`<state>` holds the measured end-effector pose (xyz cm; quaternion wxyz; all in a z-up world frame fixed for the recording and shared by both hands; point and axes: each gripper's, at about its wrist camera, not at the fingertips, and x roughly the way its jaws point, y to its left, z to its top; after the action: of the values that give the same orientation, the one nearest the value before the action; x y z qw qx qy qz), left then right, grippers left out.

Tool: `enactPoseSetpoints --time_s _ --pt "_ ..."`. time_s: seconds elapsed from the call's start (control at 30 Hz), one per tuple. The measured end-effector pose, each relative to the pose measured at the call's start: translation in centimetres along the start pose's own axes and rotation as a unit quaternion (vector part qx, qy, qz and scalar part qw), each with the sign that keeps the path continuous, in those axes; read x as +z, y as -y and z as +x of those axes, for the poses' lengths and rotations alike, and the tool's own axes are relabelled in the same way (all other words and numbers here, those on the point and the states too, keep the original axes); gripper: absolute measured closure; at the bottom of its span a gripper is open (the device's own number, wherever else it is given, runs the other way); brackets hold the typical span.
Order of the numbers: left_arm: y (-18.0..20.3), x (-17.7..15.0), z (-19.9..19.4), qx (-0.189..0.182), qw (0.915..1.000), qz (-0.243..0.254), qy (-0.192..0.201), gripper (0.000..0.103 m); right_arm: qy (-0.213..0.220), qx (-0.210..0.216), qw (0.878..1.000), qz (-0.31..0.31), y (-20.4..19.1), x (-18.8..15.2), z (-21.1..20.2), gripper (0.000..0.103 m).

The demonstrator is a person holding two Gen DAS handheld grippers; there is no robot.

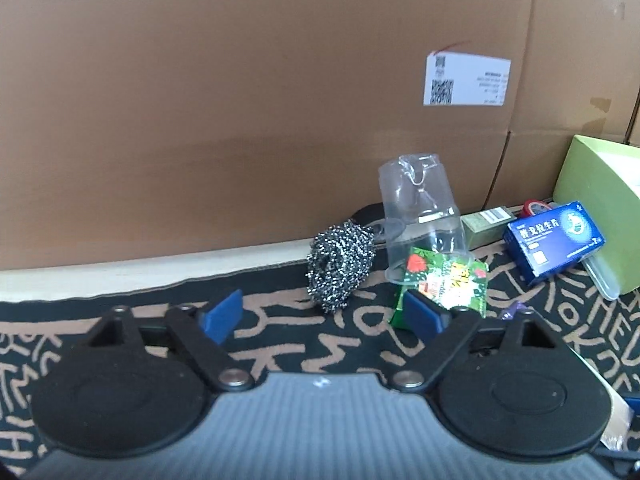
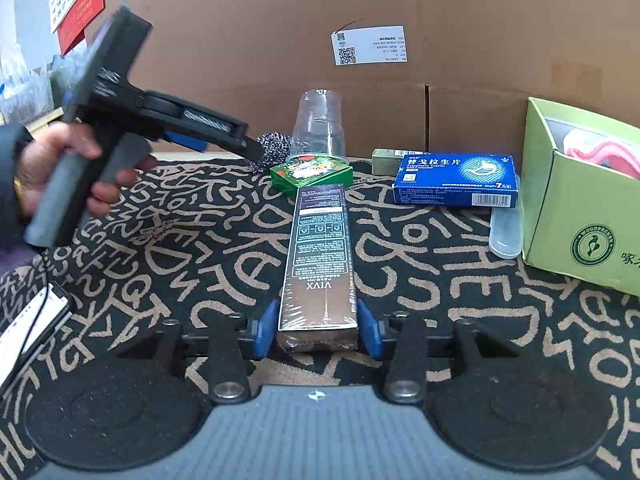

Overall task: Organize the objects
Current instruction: 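Grasp the steel wool with left tool while right grasps dark VIVX box, then carry steel wool and VIVX box into the shoebox and release them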

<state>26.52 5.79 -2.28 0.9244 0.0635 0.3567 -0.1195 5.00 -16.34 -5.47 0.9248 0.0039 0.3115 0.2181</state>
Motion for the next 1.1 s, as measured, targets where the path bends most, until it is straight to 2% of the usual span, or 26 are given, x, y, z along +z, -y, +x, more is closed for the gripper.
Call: enactPoseSetpoints --time_s 0.23,0.27,0.3,0.33,0.37,0.4,0.47,0.67,0.77,0.8,0.87,0.93,0.97,1.1 --pt "1.0 1.2 1.9 0.004 0.9994 -0.014 0.032 0.021 0.005 0.002 1.000 0.005 0.3 0.0 0.3 0.048" --pt "1.0 1.5 2.3 0.005 0.9994 -0.018 0.030 0.026 0.005 0.000 1.000 0.005 0.3 0.0 0.4 0.048" --pt "1.2 1.8 2.9 0.004 0.9995 -0.016 0.026 0.045 0.006 -0.002 1.000 0.004 0.4 0.0 0.5 0.048" --pt "1.3 2.0 3.5 0.001 0.9998 -0.012 0.018 0.058 0.005 -0.004 1.000 0.003 0.4 0.1 0.5 0.049" --pt "1.4 2.0 4.2 -0.005 0.9999 -0.012 0.004 0.067 0.004 -0.006 1.000 0.002 0.4 0.1 0.4 0.052" --pt "1.4 1.9 4.3 -0.006 0.9998 -0.016 0.005 0.068 0.004 -0.007 1.000 0.001 0.5 0.1 0.2 0.058" --pt "1.7 1.5 3.7 -0.004 0.9999 -0.010 0.011 0.070 0.000 -0.006 1.000 0.000 0.6 0.1 -0.3 0.059" --pt "2.4 -2.3 -1.8 -0.029 0.9995 -0.010 -0.008 0.071 -0.018 0.005 1.000 -0.011 1.2 -1.4 -3.0 0.059" --pt "3.6 -5.1 -5.4 -0.066 0.9974 0.013 -0.026 0.070 -0.030 0.013 0.999 -0.033 1.2 -2.7 -5.0 0.059" --pt "4.2 -5.8 -6.5 -0.083 0.9958 0.022 -0.031 0.068 -0.037 0.015 0.998 -0.043 1.1 -2.9 -5.4 0.058" --pt "5.7 -6.8 -8.0 -0.089 0.9945 0.047 -0.031 0.063 -0.039 0.010 0.998 -0.054 0.7 -3.1 -5.9 0.055" --pt "6.5 -6.4 -8.4 -0.086 0.9937 0.070 -0.016 0.046 -0.028 0.009 0.998 -0.056 0.5 -2.8 -5.9 0.043" --pt "6.7 -6.3 -8.4 -0.080 0.9939 0.074 -0.011 0.037 -0.024 0.008 0.998 -0.054 0.4 -2.5 -5.7 0.043" --pt "7.6 -5.9 -7.7 -0.081 0.9928 0.086 -0.023 0.036 -0.009 0.004 0.999 -0.051 -0.1 -1.3 -4.6 0.042"
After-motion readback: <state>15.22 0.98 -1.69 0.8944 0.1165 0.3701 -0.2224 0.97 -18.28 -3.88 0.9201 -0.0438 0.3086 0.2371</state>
